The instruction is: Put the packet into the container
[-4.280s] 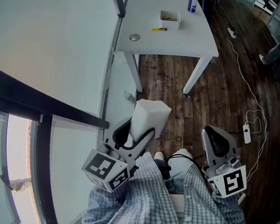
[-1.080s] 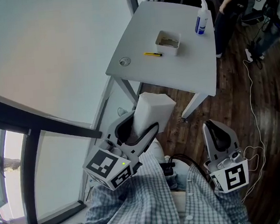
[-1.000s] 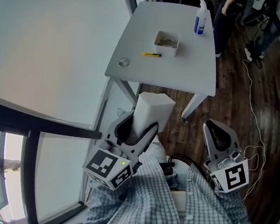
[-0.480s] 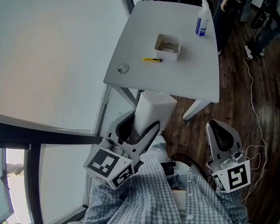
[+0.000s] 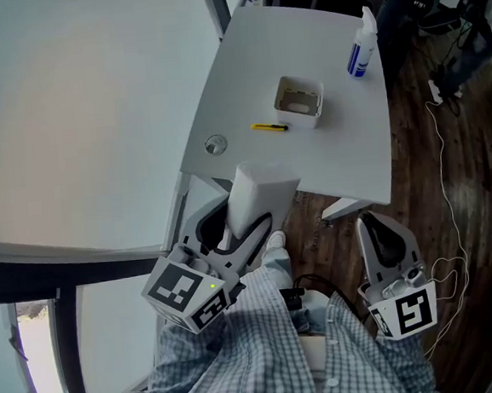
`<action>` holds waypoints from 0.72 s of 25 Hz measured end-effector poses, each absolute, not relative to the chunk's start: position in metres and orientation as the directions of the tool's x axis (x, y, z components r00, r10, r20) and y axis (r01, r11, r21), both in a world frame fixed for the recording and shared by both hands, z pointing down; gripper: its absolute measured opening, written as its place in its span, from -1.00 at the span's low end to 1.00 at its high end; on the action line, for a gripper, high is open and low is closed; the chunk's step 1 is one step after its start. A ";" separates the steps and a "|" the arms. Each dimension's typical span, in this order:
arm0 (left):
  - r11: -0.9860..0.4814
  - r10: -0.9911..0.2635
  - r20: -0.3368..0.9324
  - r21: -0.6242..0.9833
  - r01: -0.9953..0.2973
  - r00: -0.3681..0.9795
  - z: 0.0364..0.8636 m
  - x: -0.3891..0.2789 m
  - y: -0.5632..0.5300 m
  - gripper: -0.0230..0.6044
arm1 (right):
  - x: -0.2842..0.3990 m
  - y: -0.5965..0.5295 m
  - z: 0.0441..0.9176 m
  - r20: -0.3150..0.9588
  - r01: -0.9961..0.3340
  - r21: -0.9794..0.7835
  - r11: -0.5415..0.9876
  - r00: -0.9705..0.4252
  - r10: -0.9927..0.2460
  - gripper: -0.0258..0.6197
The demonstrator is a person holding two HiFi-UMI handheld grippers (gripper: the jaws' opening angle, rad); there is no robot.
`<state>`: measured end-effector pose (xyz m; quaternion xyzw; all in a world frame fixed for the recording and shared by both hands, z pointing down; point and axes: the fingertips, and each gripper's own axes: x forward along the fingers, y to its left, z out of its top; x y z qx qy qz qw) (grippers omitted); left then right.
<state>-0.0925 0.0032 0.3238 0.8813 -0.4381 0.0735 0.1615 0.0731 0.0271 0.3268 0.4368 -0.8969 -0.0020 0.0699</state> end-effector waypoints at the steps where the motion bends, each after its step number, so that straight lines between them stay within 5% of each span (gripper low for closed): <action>1: -0.568 -0.746 0.270 0.221 -0.793 0.609 0.323 -0.093 -0.003 -0.08 | 0.073 0.022 0.326 0.126 -0.786 0.067 0.614 -0.604 -0.787 -0.82; 18: -0.675 -0.647 0.277 0.225 -0.703 0.710 0.318 -0.095 -0.121 -0.08 | 0.068 -0.070 0.314 0.133 -0.870 0.073 0.487 -0.475 -0.870 -0.82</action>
